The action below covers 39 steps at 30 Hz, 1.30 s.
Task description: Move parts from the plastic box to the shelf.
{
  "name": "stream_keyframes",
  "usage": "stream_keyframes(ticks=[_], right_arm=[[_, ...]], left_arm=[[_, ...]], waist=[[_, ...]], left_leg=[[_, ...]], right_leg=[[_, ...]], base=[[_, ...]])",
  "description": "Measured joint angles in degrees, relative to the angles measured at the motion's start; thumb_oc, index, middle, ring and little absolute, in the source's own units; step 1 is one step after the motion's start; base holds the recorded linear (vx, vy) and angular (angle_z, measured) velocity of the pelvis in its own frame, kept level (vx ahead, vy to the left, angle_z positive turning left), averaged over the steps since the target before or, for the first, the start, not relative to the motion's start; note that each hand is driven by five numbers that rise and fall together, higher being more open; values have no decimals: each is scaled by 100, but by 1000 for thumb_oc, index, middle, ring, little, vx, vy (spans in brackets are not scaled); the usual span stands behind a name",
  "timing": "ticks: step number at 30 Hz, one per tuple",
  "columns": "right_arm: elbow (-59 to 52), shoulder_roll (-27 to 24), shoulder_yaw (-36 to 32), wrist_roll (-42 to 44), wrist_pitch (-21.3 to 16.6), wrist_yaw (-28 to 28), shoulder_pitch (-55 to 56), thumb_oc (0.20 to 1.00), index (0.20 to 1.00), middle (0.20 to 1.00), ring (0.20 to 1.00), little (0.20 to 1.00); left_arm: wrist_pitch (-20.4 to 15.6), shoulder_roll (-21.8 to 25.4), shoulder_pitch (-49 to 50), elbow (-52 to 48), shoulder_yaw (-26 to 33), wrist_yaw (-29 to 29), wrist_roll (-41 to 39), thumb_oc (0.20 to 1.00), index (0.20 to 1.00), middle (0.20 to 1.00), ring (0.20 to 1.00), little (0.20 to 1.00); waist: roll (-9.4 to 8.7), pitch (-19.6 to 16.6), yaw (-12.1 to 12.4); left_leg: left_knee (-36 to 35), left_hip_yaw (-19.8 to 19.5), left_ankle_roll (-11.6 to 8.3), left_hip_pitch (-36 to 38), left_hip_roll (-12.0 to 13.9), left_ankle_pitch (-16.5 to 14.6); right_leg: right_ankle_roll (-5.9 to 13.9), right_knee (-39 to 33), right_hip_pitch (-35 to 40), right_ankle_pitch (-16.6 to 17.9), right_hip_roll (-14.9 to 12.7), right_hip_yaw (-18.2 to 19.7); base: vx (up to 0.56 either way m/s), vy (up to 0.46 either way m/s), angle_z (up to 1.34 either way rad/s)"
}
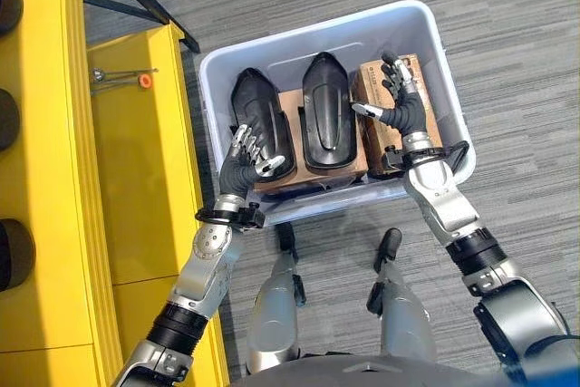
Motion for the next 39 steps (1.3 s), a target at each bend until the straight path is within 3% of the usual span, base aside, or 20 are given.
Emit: stream_keyframes(ticks=[16,39], right_arm=[[65,119,256,-68,10,-33,450,1000,1000,1000,1000,1000],[540,161,327,-63,12,-157,631,1000,1000,1000,1000,1000]], left_arm=[[-37,-6,-26,1,8,290,236,1000,1000,1000,1000,1000],[-120,-25,-21,1,-2,512,451,1000,1000,1000,1000,1000]], waist=[[-5,364,-35],[72,447,-73]], left_leg=[[4,-12,47,-44,-108,33],[-6,-4,49,-118,-119,35]], right_leg=[[45,14,-33,33,-110,9],[52,0,-117,39,-115,17]], base=[[-7,6,1],[0,0,0]])
